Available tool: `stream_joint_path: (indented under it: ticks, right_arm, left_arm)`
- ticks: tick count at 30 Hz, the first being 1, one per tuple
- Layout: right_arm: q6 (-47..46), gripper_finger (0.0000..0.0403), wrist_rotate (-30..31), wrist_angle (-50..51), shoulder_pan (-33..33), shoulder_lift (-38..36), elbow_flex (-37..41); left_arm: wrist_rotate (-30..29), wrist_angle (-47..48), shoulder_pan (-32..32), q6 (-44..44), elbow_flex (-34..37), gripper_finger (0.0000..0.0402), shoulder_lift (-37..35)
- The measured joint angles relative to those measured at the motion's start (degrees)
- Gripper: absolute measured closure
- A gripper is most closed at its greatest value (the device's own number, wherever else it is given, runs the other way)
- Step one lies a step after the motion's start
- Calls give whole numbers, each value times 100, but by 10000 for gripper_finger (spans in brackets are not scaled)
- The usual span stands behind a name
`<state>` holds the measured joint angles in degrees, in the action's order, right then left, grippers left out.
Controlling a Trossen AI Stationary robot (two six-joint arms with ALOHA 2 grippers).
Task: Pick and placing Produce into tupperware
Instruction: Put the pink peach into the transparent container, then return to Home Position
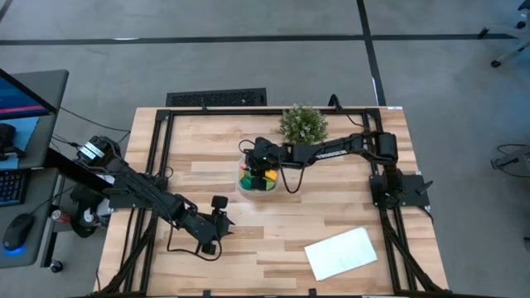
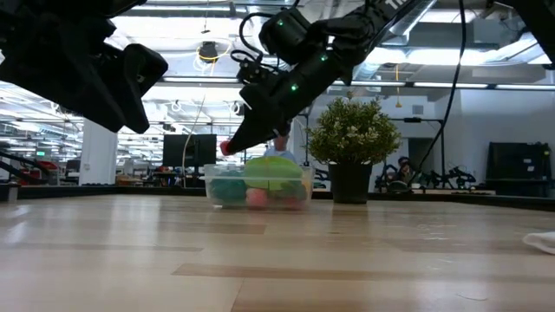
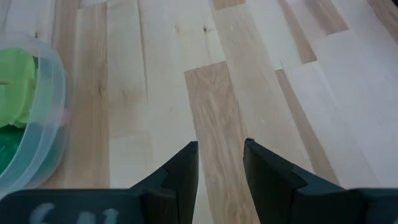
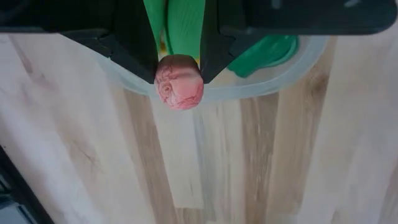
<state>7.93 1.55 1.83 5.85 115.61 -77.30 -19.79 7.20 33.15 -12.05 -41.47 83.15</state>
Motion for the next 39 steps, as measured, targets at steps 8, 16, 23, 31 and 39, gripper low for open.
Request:
stream_joint_path:
  ticks: [8,16,23,31,39]
  right_arm:
    - [-45,296,-2,145,11,-11,0]
    - [-47,296,-1,159,23,-11,0]
    - [-47,296,-1,159,20,-8,0]
    - [-42,278,-5,159,20,-6,2]
    - [-44,237,-21,159,20,-6,4]
  left_arm:
    - [0,-9,60,-87,0,284,0]
    - [-2,-15,60,-125,0,284,0]
    - [-2,-15,58,-121,0,284,0]
    - [-4,-15,58,-119,0,284,0]
    - [-4,-13,58,-116,0,284,0]
